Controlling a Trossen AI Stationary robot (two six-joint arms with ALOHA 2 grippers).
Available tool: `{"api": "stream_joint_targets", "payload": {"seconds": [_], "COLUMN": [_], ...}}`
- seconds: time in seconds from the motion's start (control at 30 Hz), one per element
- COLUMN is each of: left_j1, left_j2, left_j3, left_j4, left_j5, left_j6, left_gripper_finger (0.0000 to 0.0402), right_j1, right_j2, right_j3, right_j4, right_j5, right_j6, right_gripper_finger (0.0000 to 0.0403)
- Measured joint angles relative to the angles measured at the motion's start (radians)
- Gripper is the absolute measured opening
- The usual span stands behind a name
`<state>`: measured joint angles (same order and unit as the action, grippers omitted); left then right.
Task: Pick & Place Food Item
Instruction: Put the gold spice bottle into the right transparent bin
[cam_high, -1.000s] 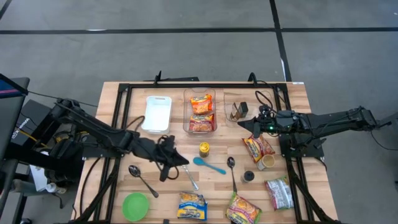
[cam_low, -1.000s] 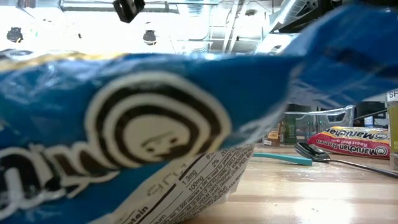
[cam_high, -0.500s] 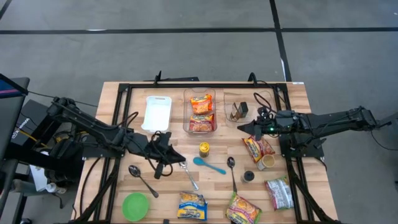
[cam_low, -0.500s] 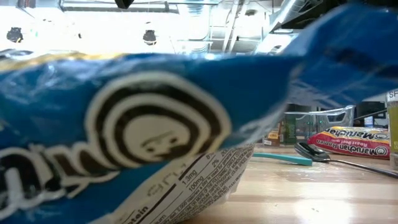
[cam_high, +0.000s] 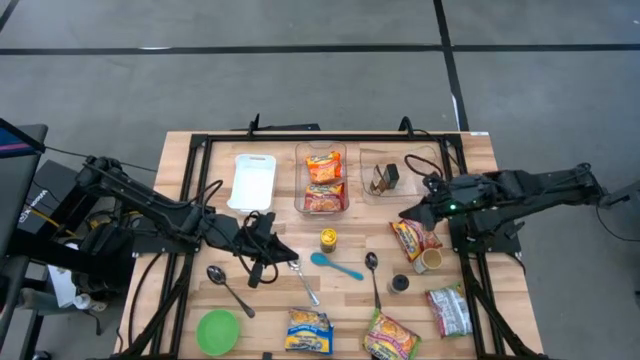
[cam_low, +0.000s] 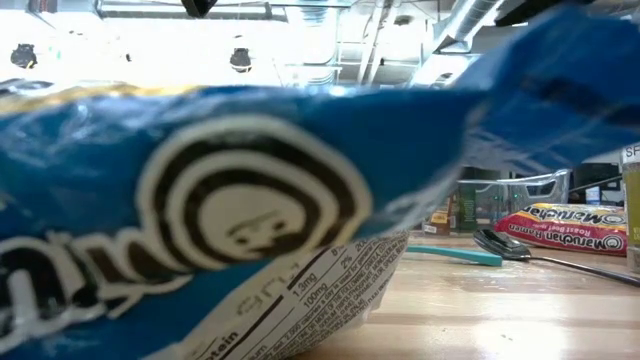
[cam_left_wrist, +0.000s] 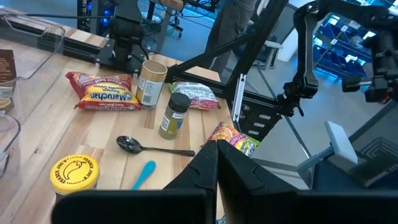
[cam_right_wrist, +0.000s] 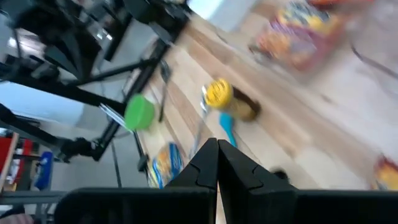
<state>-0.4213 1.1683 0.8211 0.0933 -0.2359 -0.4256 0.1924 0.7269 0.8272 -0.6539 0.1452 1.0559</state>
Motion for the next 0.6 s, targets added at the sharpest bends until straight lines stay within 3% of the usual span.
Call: {"api": "stream_joint_targets", "payload": {"seconds": [0.33,0.6], "left_j1": [0.000,0.002], "left_j2": [-0.006,-0.016], "left_j3": [0.000,0.000], "left_j4": [-0.006,-0.009], "left_j5": [0.013,0.213], "left_j6": [0.002,0.105], "left_gripper_finger": [0.0000,0.0000], "right_j1": [0.161,0.315], "right_j2": [0.073,0.247], "right_j3": [0.120,0.225], "right_j4": [-0.408,-0.611], "right_j5": [0.000,0.002], "right_j6": [0.303,0.515], "right_gripper_finger": [0.0000,0.0000]}}
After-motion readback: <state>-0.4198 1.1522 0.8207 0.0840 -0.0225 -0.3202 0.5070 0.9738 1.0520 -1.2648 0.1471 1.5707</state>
